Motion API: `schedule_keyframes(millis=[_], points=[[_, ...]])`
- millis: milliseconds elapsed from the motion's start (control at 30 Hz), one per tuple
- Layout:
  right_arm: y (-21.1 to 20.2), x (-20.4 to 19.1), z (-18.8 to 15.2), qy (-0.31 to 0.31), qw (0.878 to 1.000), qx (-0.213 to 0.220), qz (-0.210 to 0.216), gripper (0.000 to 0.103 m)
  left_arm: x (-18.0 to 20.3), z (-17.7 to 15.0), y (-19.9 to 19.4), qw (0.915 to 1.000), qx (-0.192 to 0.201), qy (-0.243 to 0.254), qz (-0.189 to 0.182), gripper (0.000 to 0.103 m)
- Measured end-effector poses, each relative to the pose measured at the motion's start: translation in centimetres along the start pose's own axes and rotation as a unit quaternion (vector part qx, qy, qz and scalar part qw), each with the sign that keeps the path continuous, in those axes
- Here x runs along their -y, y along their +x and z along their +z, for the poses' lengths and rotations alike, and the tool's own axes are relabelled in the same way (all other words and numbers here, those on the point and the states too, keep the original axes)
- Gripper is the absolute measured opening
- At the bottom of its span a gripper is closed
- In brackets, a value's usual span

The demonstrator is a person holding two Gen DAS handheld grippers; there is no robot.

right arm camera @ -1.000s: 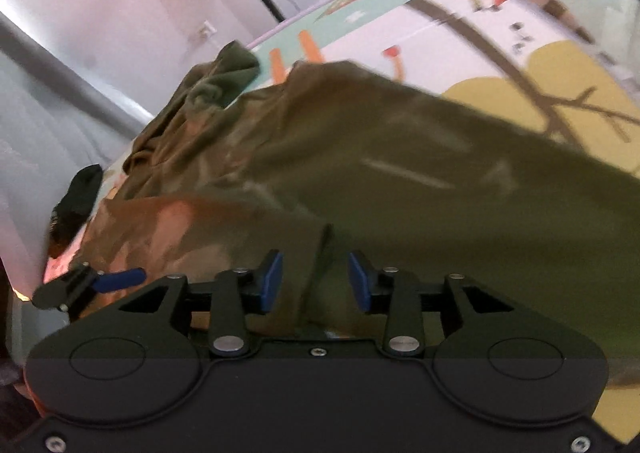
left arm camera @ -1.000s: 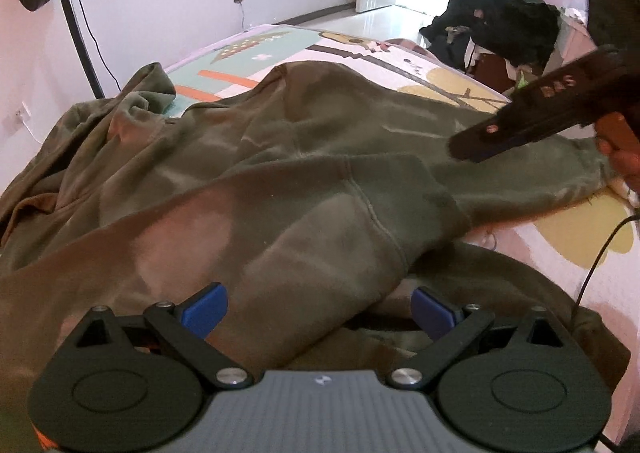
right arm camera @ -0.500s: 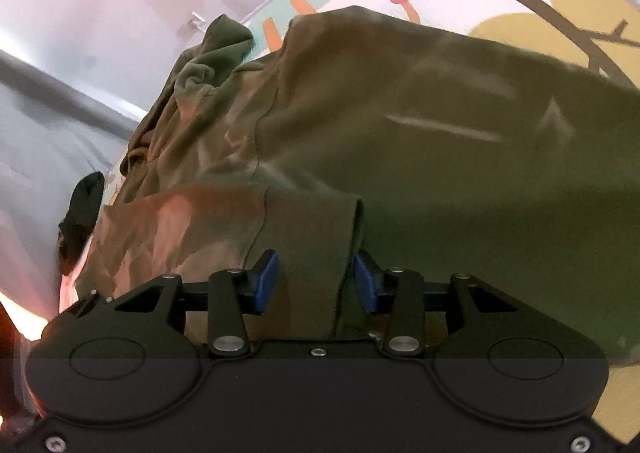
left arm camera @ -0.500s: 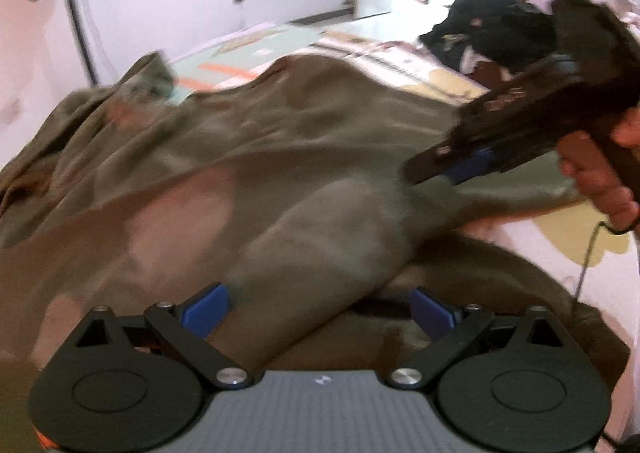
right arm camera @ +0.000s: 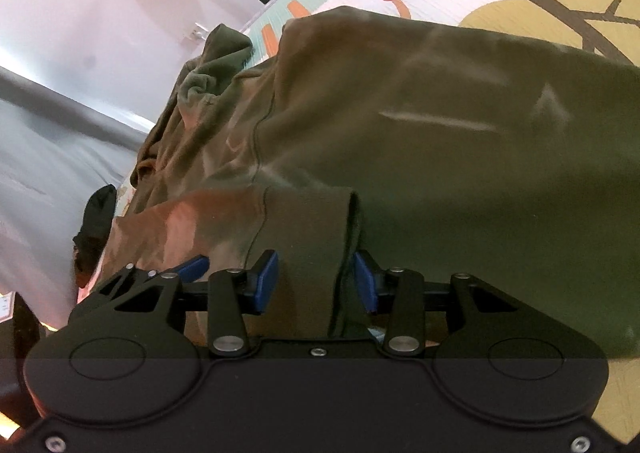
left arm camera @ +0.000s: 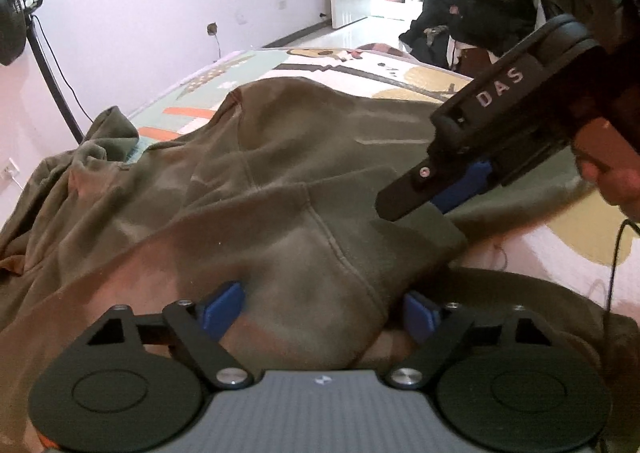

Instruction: Fold clothes

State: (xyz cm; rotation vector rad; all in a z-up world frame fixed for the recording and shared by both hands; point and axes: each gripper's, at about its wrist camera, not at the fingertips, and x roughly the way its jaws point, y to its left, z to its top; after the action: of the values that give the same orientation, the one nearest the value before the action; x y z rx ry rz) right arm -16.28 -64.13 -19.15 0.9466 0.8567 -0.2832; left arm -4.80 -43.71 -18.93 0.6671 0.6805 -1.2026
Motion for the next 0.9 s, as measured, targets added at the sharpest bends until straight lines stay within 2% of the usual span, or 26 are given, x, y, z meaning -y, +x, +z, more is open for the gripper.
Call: schedule_keyframes(millis=[67,167,333,400,533,667,900], points=[[-0.1,0.2,0.0,0.003,1.000,0.000,0.002,0.040,0.4,-0.1,-0.2,0.9999,0.008,0.013,0.006,0.078],[-0.3,0.5,0.0,0.004,1.000,0.002,0.005,0.040,1.0,-0.2,-0.4,0.9992,0.020,0.031,0.013,0.063],[-0.6,1.0,0.0,0.011,1.000,0.004,0.013,0.040,-0.2,0.3,-1.2,0.9997,0.025,-0.004,-0.007,0.038],[-0.7,0.9,0.0,0.011,1.000,0.005,0.016,0.040,-0.6,0.5,-1.6,0.9994,0.029,-0.017,-0.011,0.031],[-1.4,0.8,0.1,0.014,0.999,0.015,0.033,0.040,-1.1,0.5,-2.8,0.9987,0.040,-0.030,-0.011,0.025],[-2.6,-0.2,0.2,-0.012,0.998,0.029,0.058,0.045,-2.0,0.6,-4.6,0.9973,0.056,-0.048,-0.002,0.022],[-3.6,-2.1,0.3,-0.014,0.996,0.031,0.080,0.046,-5.7,0.4,-8.2,0.9885,0.086,-0.117,0.045,0.019]])
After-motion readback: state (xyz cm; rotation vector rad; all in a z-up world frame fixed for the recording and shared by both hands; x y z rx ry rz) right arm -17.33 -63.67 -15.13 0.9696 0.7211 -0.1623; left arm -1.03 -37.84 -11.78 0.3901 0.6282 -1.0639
